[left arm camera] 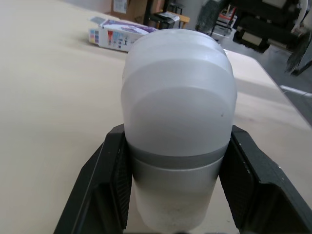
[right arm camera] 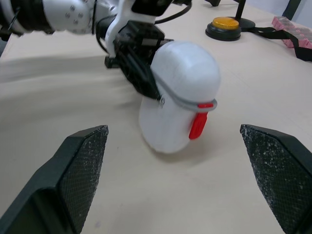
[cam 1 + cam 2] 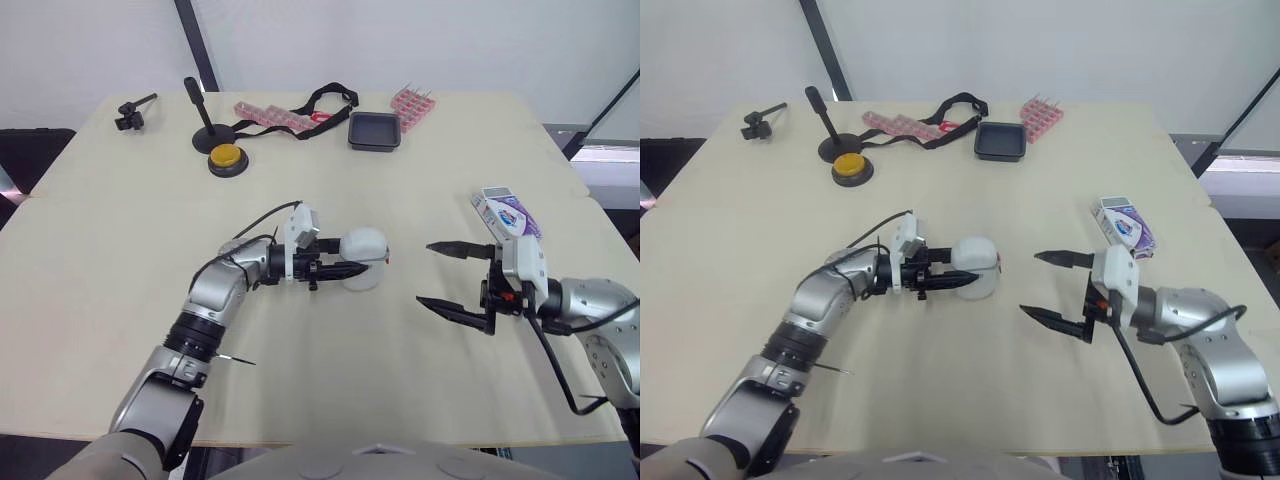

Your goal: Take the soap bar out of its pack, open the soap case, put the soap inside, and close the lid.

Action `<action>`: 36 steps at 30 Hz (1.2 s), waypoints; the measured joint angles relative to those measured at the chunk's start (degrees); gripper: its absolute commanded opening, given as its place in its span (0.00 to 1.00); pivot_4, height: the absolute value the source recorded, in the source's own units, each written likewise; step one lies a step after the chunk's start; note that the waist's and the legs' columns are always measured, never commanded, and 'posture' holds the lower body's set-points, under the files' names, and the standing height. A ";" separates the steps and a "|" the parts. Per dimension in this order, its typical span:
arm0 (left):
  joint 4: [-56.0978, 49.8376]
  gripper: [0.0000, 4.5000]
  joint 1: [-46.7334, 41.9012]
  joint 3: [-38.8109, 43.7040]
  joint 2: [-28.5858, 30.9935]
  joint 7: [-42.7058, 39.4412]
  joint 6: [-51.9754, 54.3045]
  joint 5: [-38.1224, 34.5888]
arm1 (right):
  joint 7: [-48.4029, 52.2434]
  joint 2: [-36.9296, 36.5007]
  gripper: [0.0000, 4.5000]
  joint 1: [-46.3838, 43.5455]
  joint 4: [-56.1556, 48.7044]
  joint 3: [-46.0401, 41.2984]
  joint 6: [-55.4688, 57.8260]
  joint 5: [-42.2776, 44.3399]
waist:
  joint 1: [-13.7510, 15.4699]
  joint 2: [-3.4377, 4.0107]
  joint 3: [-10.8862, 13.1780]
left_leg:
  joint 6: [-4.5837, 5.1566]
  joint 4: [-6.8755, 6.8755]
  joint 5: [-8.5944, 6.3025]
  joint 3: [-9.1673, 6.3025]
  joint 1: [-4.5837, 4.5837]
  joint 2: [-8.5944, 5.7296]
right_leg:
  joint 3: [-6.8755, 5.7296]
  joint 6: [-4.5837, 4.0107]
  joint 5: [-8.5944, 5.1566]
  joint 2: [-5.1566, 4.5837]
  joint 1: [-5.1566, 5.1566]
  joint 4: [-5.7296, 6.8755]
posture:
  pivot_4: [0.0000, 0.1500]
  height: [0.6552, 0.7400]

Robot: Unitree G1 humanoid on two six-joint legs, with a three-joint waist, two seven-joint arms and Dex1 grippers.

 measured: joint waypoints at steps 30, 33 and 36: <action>-1.26 1.00 -6.78 5.37 -1.62 17.76 57.73 -16.70 | 0.24 0.77 1.00 1.10 4.11 1.99 -5.53 -2.86 | 0.50 0.04 0.00 | 0.06 -0.05 0.04 -0.17 0.18 -0.33 | -0.15 0.02 0.02 -0.20 0.54 -0.46 | 1.00 0.87; -1.58 1.00 -6.78 3.16 0.15 16.43 54.69 -16.67 | 0.29 0.77 1.00 1.05 4.22 2.03 -5.33 -2.85 | 0.21 0.02 0.02 | 0.15 -0.05 0.10 -0.15 0.21 -0.42 | -0.14 0.03 0.02 -0.30 0.55 -0.46 | 1.00 0.87; -2.70 1.00 -6.84 -0.30 4.08 13.01 49.51 -15.87 | 0.20 0.77 1.00 0.56 4.37 2.05 -4.19 -2.41 | -0.34 0.04 0.05 | 0.15 -0.12 0.15 -0.15 0.24 -0.41 | -0.14 0.03 0.02 -0.29 0.53 -0.46 | 1.00 0.87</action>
